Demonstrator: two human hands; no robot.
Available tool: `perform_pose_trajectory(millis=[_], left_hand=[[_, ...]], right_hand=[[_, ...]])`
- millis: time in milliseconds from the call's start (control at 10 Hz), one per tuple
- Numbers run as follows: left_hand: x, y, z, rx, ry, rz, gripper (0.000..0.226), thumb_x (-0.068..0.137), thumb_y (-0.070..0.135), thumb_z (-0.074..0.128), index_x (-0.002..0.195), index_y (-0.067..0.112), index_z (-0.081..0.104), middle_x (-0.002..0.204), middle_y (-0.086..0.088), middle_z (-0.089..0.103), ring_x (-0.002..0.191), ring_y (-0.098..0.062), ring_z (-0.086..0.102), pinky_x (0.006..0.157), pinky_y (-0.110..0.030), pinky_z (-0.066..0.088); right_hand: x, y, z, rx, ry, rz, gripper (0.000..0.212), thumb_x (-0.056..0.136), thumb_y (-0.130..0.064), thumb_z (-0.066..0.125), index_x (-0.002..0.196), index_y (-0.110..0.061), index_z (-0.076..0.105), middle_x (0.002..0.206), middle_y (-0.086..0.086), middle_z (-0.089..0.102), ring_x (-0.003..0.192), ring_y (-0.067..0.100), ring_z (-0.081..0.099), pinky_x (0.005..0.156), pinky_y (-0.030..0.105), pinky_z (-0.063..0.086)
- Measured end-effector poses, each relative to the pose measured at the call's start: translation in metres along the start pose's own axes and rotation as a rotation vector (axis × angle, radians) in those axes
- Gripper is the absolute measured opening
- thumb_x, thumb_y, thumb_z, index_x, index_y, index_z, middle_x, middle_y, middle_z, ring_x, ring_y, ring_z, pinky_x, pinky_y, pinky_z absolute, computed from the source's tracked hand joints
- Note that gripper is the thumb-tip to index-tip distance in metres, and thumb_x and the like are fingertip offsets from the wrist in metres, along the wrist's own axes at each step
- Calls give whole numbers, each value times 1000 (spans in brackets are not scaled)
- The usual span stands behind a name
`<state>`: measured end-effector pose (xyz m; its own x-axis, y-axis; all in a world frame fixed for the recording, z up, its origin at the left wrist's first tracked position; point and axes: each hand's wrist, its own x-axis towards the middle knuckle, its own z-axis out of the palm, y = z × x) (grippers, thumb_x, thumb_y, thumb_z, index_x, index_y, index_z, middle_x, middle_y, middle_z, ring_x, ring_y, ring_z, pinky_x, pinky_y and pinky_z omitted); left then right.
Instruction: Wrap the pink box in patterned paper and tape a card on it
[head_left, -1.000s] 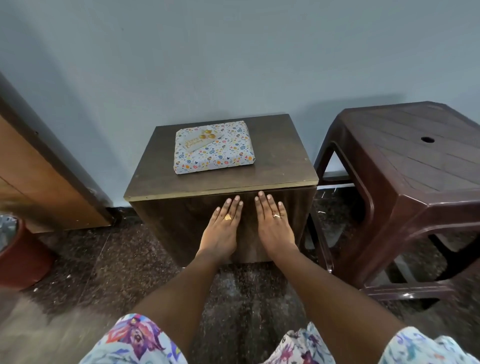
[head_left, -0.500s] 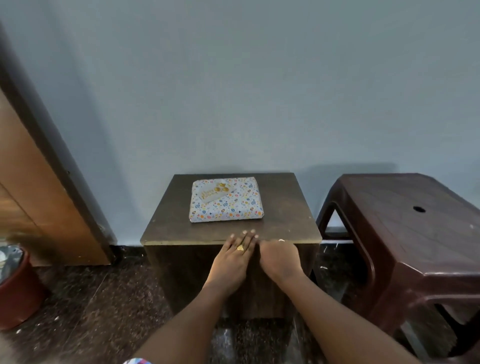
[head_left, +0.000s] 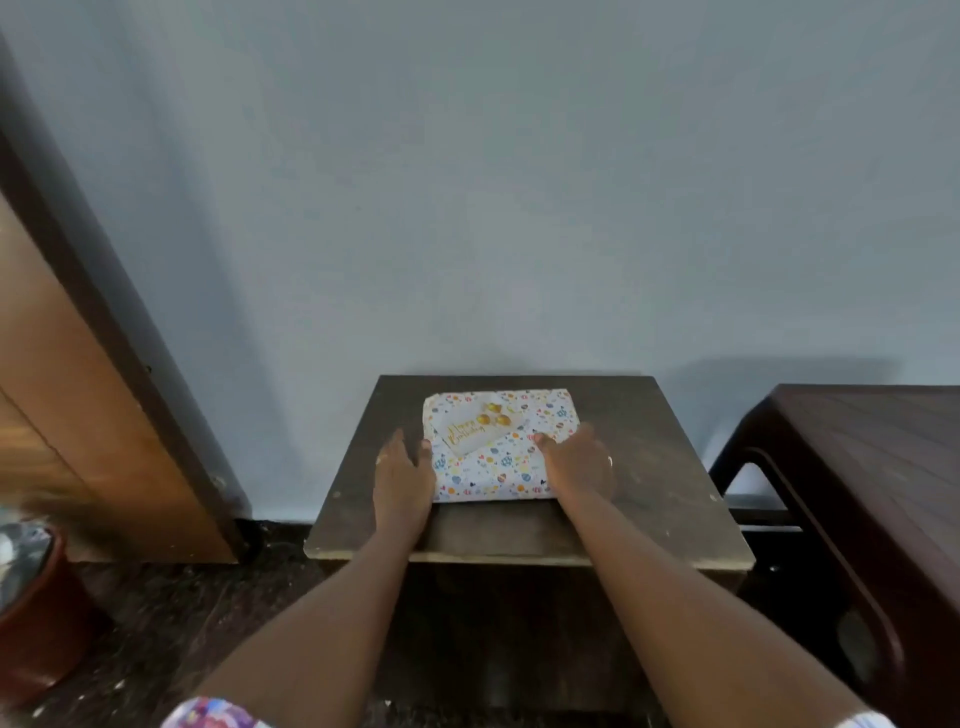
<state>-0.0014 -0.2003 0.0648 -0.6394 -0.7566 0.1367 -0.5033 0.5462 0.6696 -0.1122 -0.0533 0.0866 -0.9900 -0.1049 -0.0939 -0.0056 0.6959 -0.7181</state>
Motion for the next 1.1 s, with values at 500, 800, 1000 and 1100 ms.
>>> perform_pose_trajectory(millis=[500,800,1000,1100], left_hand=[[-10,34,-10,-270,-174,-176,46,99,30,39,144,23,33,145,-1,43,124,-21,49,103,-36,38],[-14,42,11,-191,106,-175,35,100,35,31,132,34,46,107,15,54,93,-8,49,77,-28,39],[21,41,8,-44,92,-308,25,99,37,30,106,30,53,92,12,56,82,-11,52,70,-31,39],[35,56,-4,76,-24,-395,26,99,36,29,104,24,51,99,3,62,84,-16,57,68,-30,41]], right_hand=[[0,-5,-31,288,-36,162,39,81,-24,73,114,-8,62,111,12,66,94,27,61,63,25,37],[29,-3,-28,135,-24,162,35,75,-23,77,96,-2,58,98,15,64,70,21,51,53,26,30],[80,-32,-25,-199,-361,257,35,83,-9,68,112,7,54,93,15,58,72,22,51,47,28,32],[72,-58,-24,-288,-462,275,37,89,-6,53,123,9,51,121,23,56,110,34,56,87,38,49]])
